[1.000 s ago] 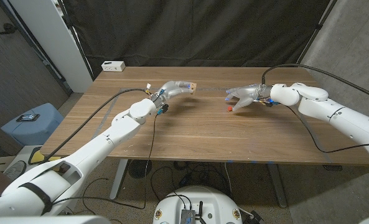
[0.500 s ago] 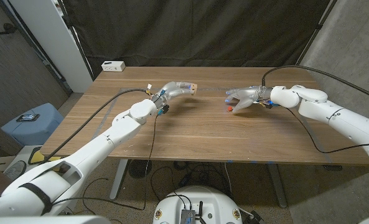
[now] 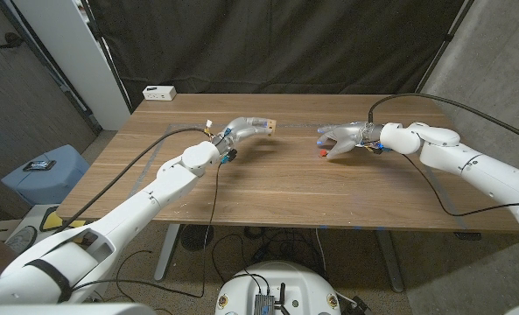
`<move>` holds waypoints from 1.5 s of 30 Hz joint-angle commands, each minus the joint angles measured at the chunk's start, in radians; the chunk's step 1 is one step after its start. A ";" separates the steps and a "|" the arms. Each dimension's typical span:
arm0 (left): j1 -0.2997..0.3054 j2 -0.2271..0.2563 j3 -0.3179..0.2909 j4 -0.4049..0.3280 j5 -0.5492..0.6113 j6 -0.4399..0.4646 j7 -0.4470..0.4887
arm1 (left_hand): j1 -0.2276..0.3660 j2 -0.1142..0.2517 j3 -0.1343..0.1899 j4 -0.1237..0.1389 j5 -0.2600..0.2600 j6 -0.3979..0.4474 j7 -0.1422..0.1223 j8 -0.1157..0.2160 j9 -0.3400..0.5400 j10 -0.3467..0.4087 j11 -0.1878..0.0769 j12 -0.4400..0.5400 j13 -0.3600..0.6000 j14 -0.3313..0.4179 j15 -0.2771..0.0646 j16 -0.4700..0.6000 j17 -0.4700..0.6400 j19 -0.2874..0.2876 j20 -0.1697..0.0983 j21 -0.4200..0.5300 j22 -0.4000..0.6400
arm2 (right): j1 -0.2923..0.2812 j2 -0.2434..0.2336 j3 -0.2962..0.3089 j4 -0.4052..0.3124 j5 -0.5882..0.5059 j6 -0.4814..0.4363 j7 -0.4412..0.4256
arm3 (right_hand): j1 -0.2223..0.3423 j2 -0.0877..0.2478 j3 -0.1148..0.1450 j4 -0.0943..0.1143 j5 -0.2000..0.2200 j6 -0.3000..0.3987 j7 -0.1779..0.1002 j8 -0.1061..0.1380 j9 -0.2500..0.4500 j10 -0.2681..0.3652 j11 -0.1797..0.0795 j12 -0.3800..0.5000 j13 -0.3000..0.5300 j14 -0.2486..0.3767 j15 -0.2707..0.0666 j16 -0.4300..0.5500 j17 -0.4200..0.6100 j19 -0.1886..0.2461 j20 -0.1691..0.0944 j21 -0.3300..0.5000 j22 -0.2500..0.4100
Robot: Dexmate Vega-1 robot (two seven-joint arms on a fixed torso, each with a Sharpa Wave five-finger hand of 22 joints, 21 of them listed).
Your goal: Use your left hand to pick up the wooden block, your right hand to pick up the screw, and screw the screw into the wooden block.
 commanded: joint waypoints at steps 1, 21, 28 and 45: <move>0.022 0.010 -0.012 -0.007 -0.007 0.000 0.005 | -0.001 0.012 -0.003 0.001 0.005 0.009 -0.004 0.010 0.003 -0.003 0.000 -0.003 0.001 -0.003 -0.109 0.005 0.002 -0.007 -0.001 0.008 0.004 | 0.006 0.010 -0.009 0.026 -0.018 0.031 -0.079 | 0.015 0.000 0.003 0.003 0.007 0.023 -0.001 0.015 0.005 0.008 -0.007 0.006 0.005 0.008 -0.011 0.005 0.005 0.010 -0.001 0.006 0.005; 0.010 0.005 -0.005 0.010 -0.009 -0.008 -0.012 | -0.001 0.016 -0.004 0.001 0.005 0.012 -0.004 0.010 0.003 -0.001 0.000 -0.006 0.002 -0.004 -0.107 0.006 0.002 -0.009 0.002 0.009 0.004 | 0.006 0.026 -0.019 0.052 -0.020 0.039 -0.126 | 0.047 0.002 0.008 -0.001 0.011 0.077 0.001 0.049 0.017 0.021 -0.007 0.010 0.006 0.025 -0.016 0.008 0.005 0.024 -0.004 0.007 0.005; 0.008 0.003 -0.003 0.014 -0.009 -0.009 -0.016 | -0.004 0.018 -0.005 0.003 0.005 0.012 -0.004 0.011 0.003 -0.001 0.000 -0.007 0.002 -0.005 -0.105 0.007 0.002 -0.010 0.005 0.009 0.004 | 0.006 0.027 -0.021 0.062 -0.022 0.047 -0.146 | 0.066 0.004 0.011 -0.003 0.013 0.107 0.001 0.068 0.024 0.032 -0.013 0.013 0.007 0.033 -0.021 0.008 0.006 0.030 -0.006 0.008 0.005; 0.003 0.003 0.001 0.017 -0.012 -0.004 -0.026 | -0.009 0.021 -0.007 0.006 0.005 0.013 -0.004 0.011 0.003 -0.004 0.001 -0.012 0.001 -0.008 -0.101 0.006 0.002 -0.013 0.008 0.009 0.005 | -0.003 0.035 -0.028 0.069 -0.034 0.042 -0.190 | 0.107 0.002 0.011 -0.003 0.016 0.183 0.001 0.122 0.047 0.062 -0.021 0.019 0.008 0.058 -0.031 0.012 0.007 0.049 -0.013 0.009 0.005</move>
